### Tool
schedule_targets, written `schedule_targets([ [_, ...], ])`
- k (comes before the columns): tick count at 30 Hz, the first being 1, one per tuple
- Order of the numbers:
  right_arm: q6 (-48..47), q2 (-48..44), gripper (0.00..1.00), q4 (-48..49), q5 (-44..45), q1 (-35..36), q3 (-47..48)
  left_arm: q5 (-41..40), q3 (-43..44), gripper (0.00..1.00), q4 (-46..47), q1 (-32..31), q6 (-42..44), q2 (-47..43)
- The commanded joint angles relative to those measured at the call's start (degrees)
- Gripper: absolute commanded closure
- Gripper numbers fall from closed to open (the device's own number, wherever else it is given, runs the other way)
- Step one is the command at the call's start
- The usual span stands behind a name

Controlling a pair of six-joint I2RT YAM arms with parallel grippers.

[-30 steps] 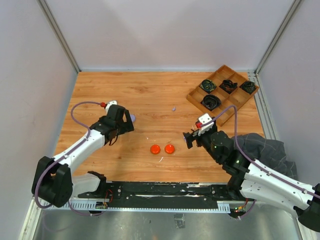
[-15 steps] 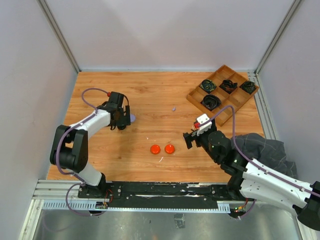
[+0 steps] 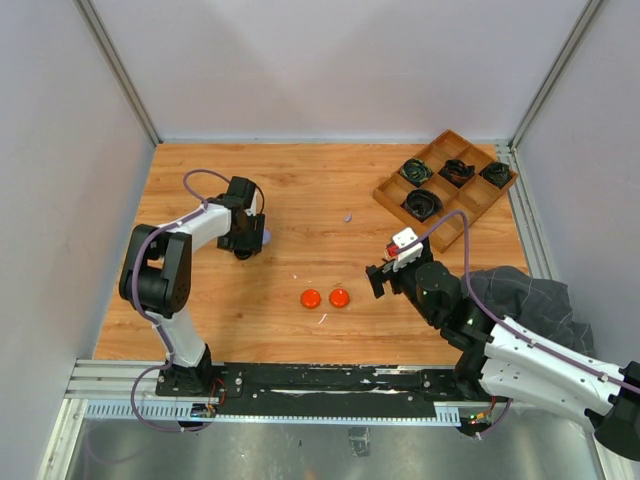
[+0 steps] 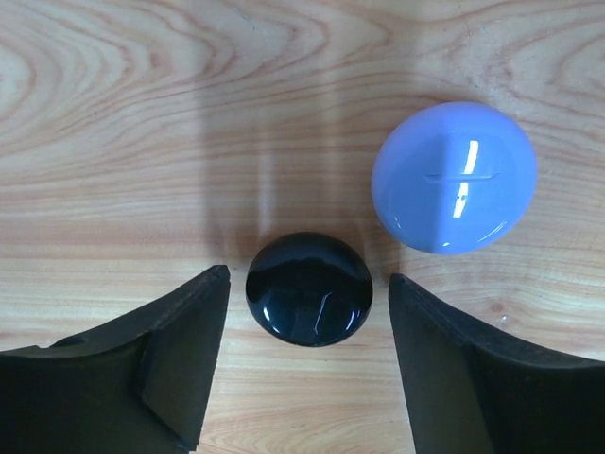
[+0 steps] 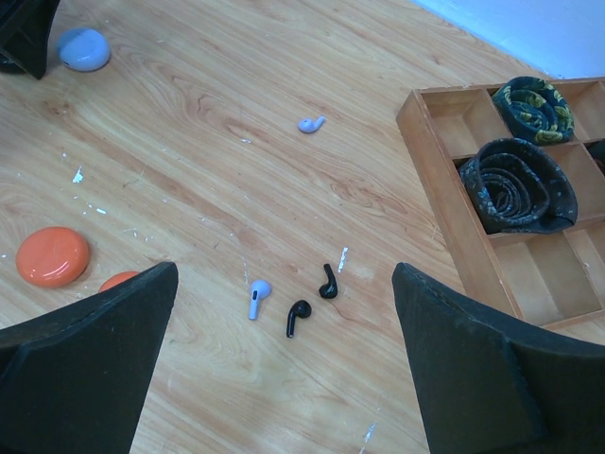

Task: Insert the wireless bluetooth earbuds into the charging case
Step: Pick up the charging case at the center of the board.

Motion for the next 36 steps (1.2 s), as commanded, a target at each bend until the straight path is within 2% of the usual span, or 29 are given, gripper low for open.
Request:
schedule_targets([
  [1, -0.9, 0.1, 0.03, 1.9, 1.3, -0.7, -0.1, 1.5, 1.5, 0.34, -2.2, 0.6, 2.2, 1.2],
  [4, -0.9, 0.5, 0.03, 1.9, 1.2, -0.7, 0.0, 2.1, 1.5, 0.46, -2.4, 0.6, 1.6, 0.9],
  [9, -0.9, 1.4, 0.03, 1.9, 0.5, -0.7, 0.3, 4.0, -0.5, 0.56, -2.0, 0.6, -1.7, -2.0],
  [16, -0.5, 3.8, 0.04, 1.3, -3.1, -0.7, 1.8, 12.2, -8.3, 0.63, 4.6, 0.5, -12.0, -13.0],
  [21, -0.3, 5.5, 0.04, 1.5, -5.6, -0.7, 2.6, 18.7, -15.5, 0.64, 12.7, -1.8, -21.3, -22.6],
  [29, 1.7, 6.4, 0.07, 4.1, -12.7, -0.6, 3.5, 19.9, -24.3, 0.64, 25.8, -11.1, -39.3, -31.5],
  [36, 5.7, 5.5, 0.09, 9.8, -17.8, -0.6, 2.1, 15.1, -31.6, 0.64, 38.5, -19.3, -53.1, -36.3],
])
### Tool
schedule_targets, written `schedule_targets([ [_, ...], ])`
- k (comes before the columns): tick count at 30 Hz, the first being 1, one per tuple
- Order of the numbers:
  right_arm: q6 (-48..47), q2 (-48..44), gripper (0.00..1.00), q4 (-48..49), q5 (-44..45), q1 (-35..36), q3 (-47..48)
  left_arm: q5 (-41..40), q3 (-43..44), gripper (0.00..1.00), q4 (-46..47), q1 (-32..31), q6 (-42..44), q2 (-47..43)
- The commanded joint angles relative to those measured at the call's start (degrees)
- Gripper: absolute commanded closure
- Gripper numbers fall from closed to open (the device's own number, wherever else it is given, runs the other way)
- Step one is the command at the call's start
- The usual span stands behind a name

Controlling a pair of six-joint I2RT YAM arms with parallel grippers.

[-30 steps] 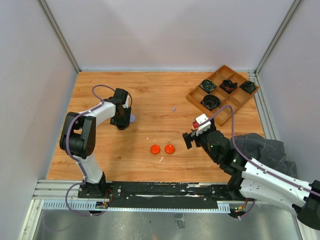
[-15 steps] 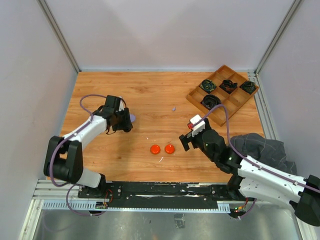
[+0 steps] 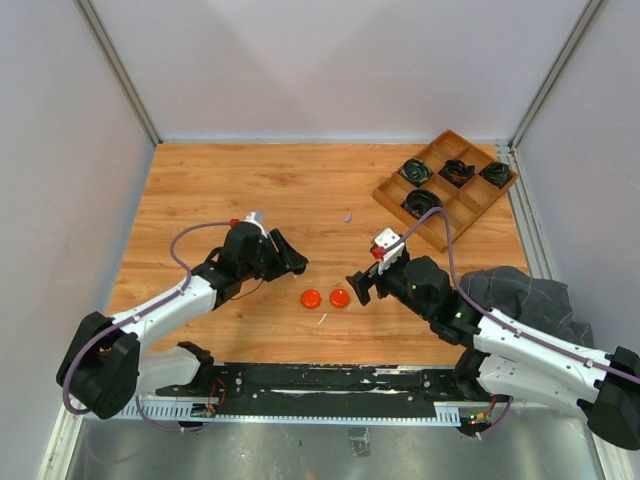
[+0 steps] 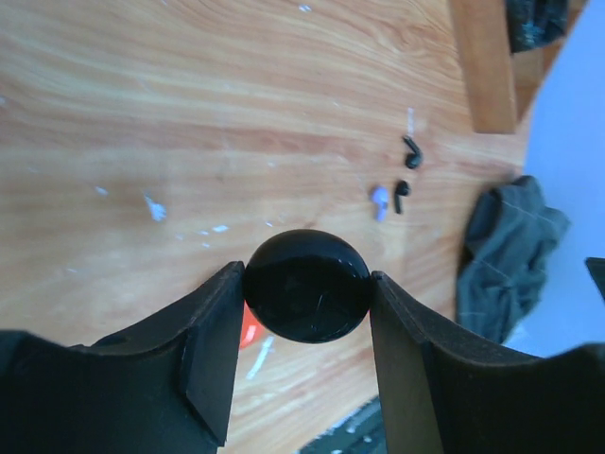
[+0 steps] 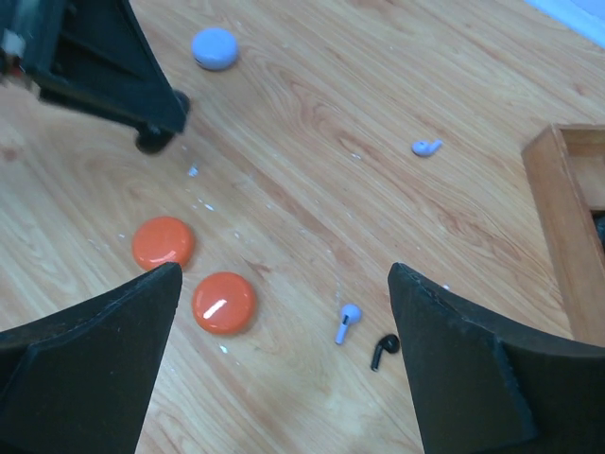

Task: Insert the wireless bluetooth earbuds into the charging case
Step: Pick up the charging case at the center of the board.

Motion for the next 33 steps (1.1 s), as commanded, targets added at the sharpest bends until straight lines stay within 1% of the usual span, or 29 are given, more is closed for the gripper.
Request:
schedule_targets([
  [1, 4.5, -0.9, 0.09, 7.8, -5.2, -0.6, 0.3, -3.3, -2.7, 0.64, 11.4, -4.3, -12.2, -2.8],
  [4, 5.9, 0.3, 0.1, 10.9, -7.1, -0.6, 0.2, -5.4, -4.8, 0.64, 16.4, -6.3, -16.3, -3.9],
  [7, 7.2, 1.7, 0.11, 12.3, -7.7, -0.6, 0.6, -9.3, -5.4, 0.66, 17.1, -8.4, -19.1, -4.5],
  [14, 10.2, 4.1, 0.16, 17.9, -7.6, -0.5, -0.5, -13.0, -7.6, 0.67, 21.1, -11.9, -25.0, -4.9],
  [22, 11.7, 9.1, 0.27, 22.4, -6.3, -0.4, -0.2, -16.0, -8.4, 0.67, 24.9, -14.4, -29.0, -5.1],
  [27, 12.1, 11.2, 0.32, 25.1, -4.0, 0.3, -0.5, -17.8, -8.3, 0.67, 25.5, -15.3, -30.1, -5.8],
  [28, 12.1, 11.7, 0.34, 25.5, -2.9, 0.5, -0.5, -18.2, -8.3, 0.67, 25.7, -15.4, -30.4, -5.8],
  [30, 12.0, 12.7, 0.36, 26.3, -1.2, 0.7, -0.7, -18.6, -8.2, 0.67, 25.8, -15.8, -30.8, -5.6],
  [33, 12.0, 14.2, 0.37, 27.9, -1.0, 0.8, -0.8, -18.6, -8.0, 0.67, 26.2, -16.0, -31.3, -5.1],
])
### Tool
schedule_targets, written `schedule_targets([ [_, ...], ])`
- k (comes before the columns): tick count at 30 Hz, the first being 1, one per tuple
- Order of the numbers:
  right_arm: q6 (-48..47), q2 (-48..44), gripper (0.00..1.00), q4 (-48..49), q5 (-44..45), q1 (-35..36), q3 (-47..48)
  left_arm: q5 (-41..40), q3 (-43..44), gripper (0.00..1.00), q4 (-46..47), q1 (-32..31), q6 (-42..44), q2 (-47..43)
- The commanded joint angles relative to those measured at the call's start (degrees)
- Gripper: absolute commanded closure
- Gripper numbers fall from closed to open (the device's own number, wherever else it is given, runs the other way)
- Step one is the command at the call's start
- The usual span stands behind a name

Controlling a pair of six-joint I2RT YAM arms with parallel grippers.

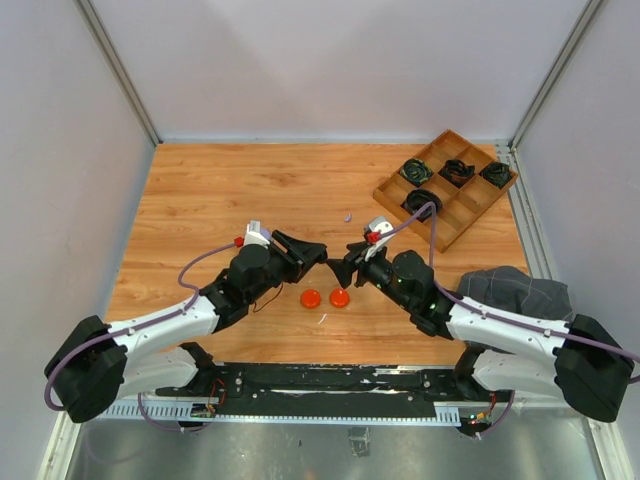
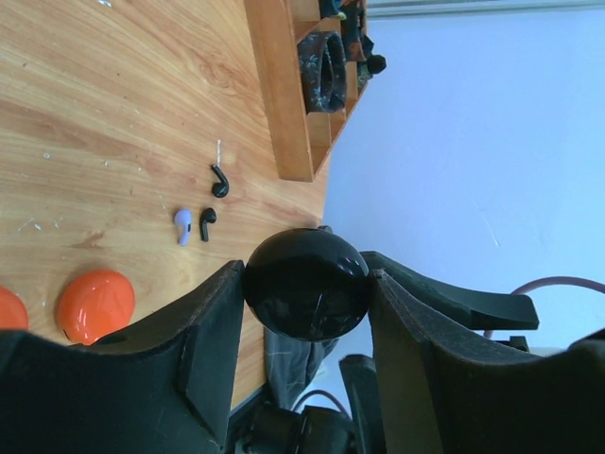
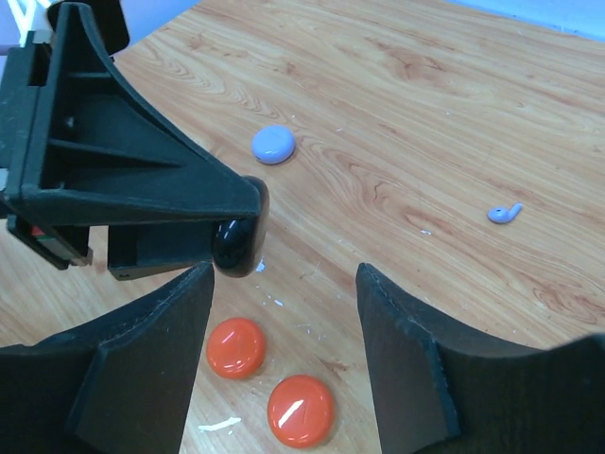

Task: Insert the wireless bluetooth earbuds into the charging case
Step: Pick up the charging case at the center of the board.

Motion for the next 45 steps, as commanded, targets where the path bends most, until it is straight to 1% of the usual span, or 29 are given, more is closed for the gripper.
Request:
schedule_targets([
  [1, 0.5, 2.0, 0.37, 5.3, 2.5, 0.7, -0.7, -2.2, 0.1, 0.67, 2.6, -0.9, -1.4, -0.1],
  [8, 0.4, 4.2, 0.38, 7.3, 2.2, 1.8, 0.4, -1.5, 0.3, 0.67, 3.1, -1.6, -1.9, 0.9],
  [14, 0.5, 5.1, 0.39, 8.0, 3.8, 2.6, 1.0, -1.2, 0.7, 0.67, 3.3, -2.2, -2.0, 0.8],
  [21, -0.3, 6.7, 0.47, 8.3, 4.6, 3.0, 1.8, -1.9, 0.8, 0.66, 3.3, -2.9, -2.5, 0.7],
  [28, -0.7, 7.0, 0.59, 8.3, 4.4, 3.3, 2.4, -2.9, 1.0, 0.63, 3.3, -4.0, -2.5, 0.8],
  [29, -0.7, 6.8, 0.61, 8.2, 4.4, 3.3, 2.3, -2.8, 0.9, 0.62, 3.3, -4.1, -2.6, 0.8],
  [31, -0.6, 6.1, 0.7, 7.9, 4.6, 3.4, 1.9, -2.7, 0.6, 0.58, 3.3, -4.2, -2.5, 0.8],
  [33, -0.9, 5.3, 0.78, 7.1, 4.6, 3.4, 1.9, -3.0, -0.2, 0.52, 4.0, -4.2, -2.3, 0.3],
  [37, -2.5, 4.0, 0.89, 2.8, 3.6, 3.3, 3.5, -4.0, -1.9, 0.41, 5.9, -4.2, -0.8, -1.1],
  [41, -4.4, 2.5, 0.92, -1.7, 2.0, 3.3, 4.8, -6.0, -2.7, 0.29, 6.2, -4.2, 3.6, -3.2],
  [45, -6.2, 0.9, 0.93, -6.3, 0.6, 2.9, 6.3, -7.9, -3.6, 0.16, 7.2, -4.2, 13.9, -5.5],
])
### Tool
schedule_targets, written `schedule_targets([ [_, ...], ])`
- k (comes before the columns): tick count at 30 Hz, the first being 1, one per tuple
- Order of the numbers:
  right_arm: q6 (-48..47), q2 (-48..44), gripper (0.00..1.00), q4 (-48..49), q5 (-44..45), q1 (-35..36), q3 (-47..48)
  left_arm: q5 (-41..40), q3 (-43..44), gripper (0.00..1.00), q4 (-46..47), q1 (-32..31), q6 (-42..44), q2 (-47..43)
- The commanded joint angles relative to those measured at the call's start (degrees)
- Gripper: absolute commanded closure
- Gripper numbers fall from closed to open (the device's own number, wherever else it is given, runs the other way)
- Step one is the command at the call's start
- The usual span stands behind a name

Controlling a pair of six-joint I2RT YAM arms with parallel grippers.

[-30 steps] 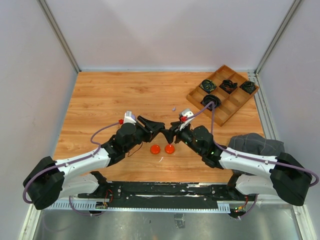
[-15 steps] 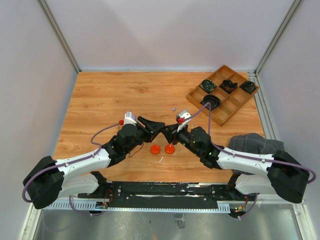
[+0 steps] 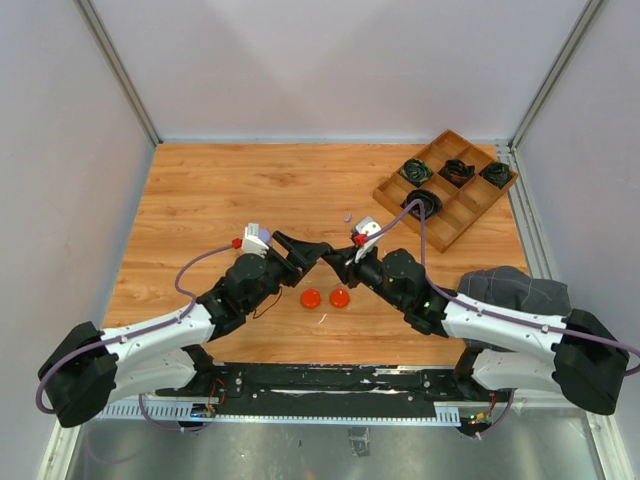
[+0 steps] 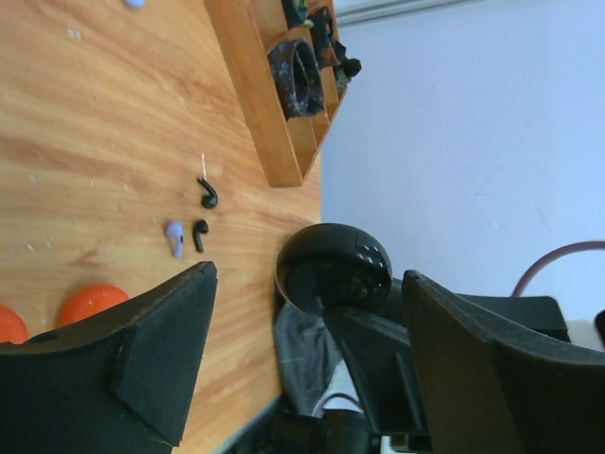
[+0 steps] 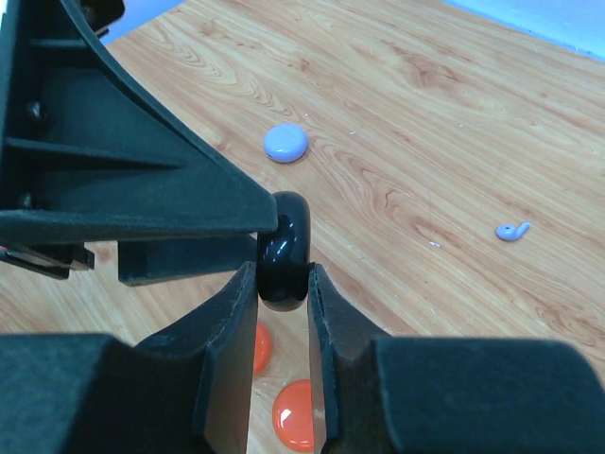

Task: Insert the wireless bluetooth earbuds into the charging case
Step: Pick up the charging case at the center of the board, then open the charging case.

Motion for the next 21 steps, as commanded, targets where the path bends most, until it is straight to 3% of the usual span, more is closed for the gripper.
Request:
schedule_targets([
  [1, -3.8, -2.8, 0.94, -6.5, -2.1, -0.4, 3.5, -3.8, -1.4, 0.13, 3.8, -0.5, 13.5, -3.4],
  [7, -6.2, -6.0, 0.95, -15.7, -8.0, -3.8, 6.7, -3.2, -3.8, 0.08, 6.8, -0.4, 32.5, -10.2],
  [11, -8.2, -8.5, 0.95, -21.2, -12.5, -7.0, 8.7, 2.0, -3.2, 0.08, 7.2, 0.2, 46.6, -13.3],
  [15, -9.8, -11.3, 0.95, -27.0, -18.5, -10.7, 11.1, 17.1, -1.2, 0.08, 5.3, 4.7, 58.0, -13.4],
  [21, -12.9, -12.9, 0.95, -34.7, -26.9, -13.5, 16.4, 38.3, 1.1, 0.08, 7.2, 12.7, 64.3, -9.3],
])
